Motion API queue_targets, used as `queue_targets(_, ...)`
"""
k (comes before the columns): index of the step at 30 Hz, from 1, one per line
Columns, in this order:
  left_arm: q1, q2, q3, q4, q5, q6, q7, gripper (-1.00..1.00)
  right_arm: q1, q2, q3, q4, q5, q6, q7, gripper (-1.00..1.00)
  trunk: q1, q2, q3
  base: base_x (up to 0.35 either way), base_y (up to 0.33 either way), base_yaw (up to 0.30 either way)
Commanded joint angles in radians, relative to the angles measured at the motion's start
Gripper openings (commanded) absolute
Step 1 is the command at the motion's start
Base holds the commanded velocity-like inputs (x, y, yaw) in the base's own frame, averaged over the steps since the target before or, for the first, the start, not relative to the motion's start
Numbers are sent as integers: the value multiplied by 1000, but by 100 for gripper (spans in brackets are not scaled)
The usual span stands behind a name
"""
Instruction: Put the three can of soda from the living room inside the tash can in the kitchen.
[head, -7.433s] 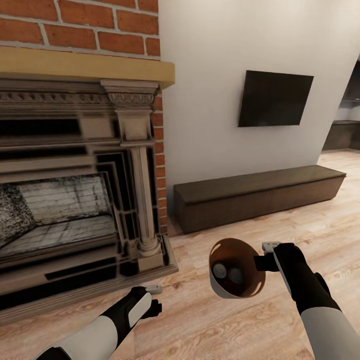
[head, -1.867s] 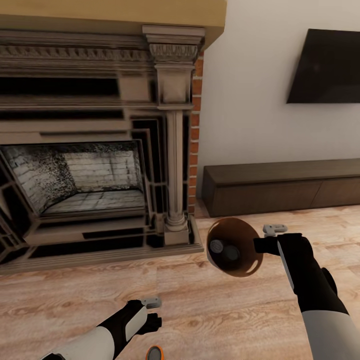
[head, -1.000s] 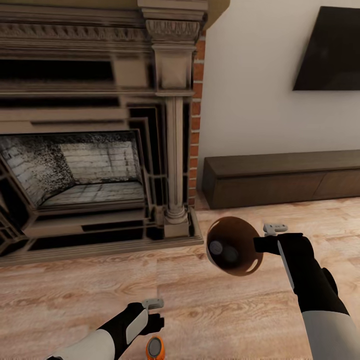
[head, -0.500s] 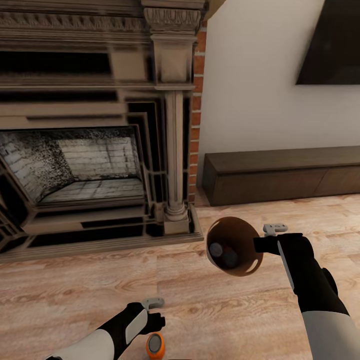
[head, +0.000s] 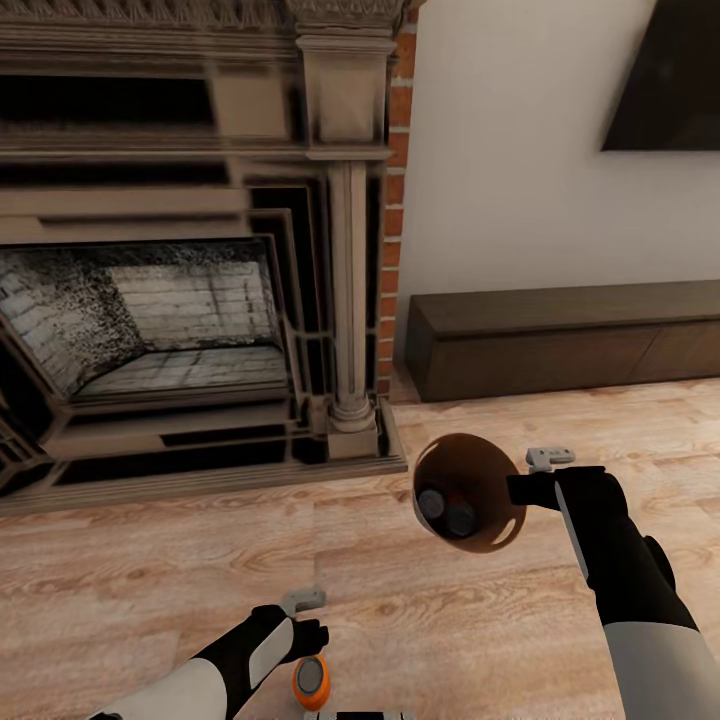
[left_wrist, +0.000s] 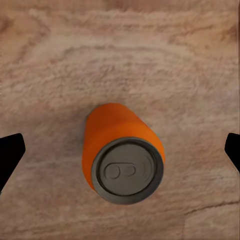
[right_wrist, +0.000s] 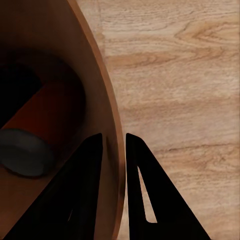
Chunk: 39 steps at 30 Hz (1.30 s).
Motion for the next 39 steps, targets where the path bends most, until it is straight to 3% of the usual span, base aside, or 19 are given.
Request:
queue_targets(1, 0, 0, 0, 0, 0, -8, 0, 100, 0, 0, 0, 0, -19, 2, 5, -100, 0, 0, 0, 0, 0, 0)
queue_targets(6, 0, 0, 0, -4, 0, -20, -5, 100, 0, 0, -1, -12, -19, 2, 5, -100, 0, 0, 0, 0, 0, 0)
queue_targets(13, 0, 0, 0, -2, 0, -42, -26, 100, 33, 0, -1, -98, -19, 2, 5, -100, 0, 0, 0, 0, 0, 0)
queue_targets(25, 0, 0, 0, 1, -1, -46, -46, 100, 45, 0, -1, -112, -20, 2, 6, -100, 5, -3, -46, 0, 0, 0)
queue_targets(35, 0, -1, 0, 2, -1, -46, -48, 100, 46, 0, -1, -111, -20, 2, 6, -100, 5, -3, -46, 0, 0, 0)
queue_targets(39, 0, -1, 0, 2, -1, -46, -49, 100, 46, 0, -1, -110, -20, 2, 6, -100, 7, -4, -62, 0, 0, 0)
